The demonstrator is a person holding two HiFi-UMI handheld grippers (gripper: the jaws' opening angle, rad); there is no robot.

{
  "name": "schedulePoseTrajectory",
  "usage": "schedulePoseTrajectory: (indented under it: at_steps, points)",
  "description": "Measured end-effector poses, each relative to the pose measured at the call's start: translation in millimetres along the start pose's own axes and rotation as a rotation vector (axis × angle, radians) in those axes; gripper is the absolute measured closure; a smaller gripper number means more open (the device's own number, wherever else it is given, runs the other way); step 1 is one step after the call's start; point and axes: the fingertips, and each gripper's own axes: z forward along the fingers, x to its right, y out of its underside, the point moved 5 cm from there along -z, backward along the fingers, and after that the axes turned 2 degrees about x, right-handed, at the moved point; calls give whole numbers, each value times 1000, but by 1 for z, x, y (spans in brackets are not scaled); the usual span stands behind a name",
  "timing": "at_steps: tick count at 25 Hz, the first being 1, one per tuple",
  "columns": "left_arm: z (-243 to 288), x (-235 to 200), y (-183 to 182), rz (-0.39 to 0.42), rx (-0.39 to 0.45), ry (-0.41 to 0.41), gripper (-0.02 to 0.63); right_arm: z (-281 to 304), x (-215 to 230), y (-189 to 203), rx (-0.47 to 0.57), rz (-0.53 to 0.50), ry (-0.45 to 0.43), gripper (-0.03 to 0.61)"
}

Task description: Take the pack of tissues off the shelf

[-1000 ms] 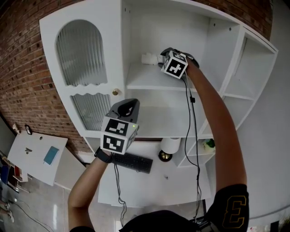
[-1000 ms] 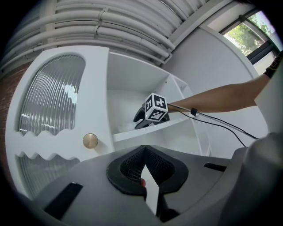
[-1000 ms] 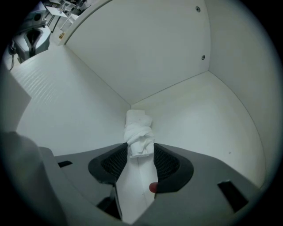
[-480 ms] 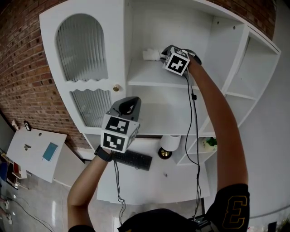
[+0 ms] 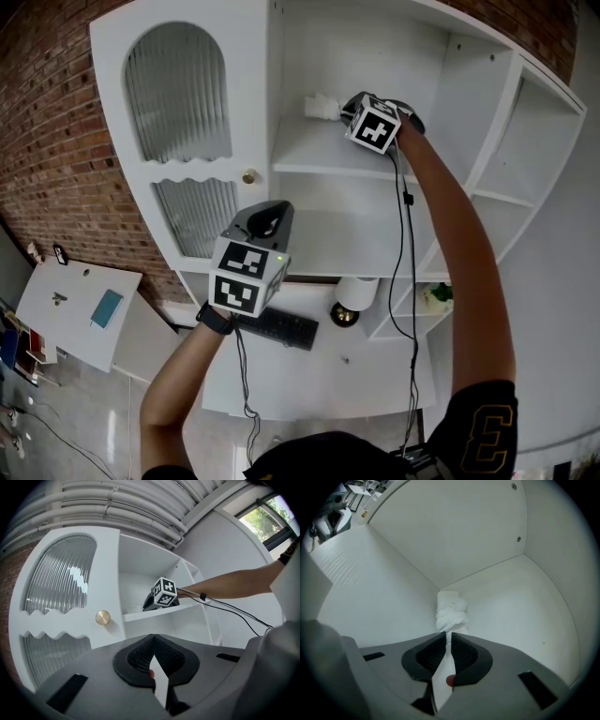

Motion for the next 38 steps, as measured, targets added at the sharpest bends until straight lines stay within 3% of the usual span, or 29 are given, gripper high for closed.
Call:
schedulePoseTrajectory:
  at_steps: [8,13,20,23,38]
  points:
    - [-6,0,11,-15,-19,1,597,-2,0,0,9,22,-1,551]
    - [-7,3,16,-24,-27,2,597,-5,4,5,43,105,22,551]
    - [-13,8,32,-13,-13,-19,597,-10,11,1,52,78,103,551]
    - [-23,23,42,-38,-39,-10,597,-12,-2,-4,62,65,94,552]
    - [-21,51,0,50,24,-42,597,-94,-25,-5,66,74,111,552]
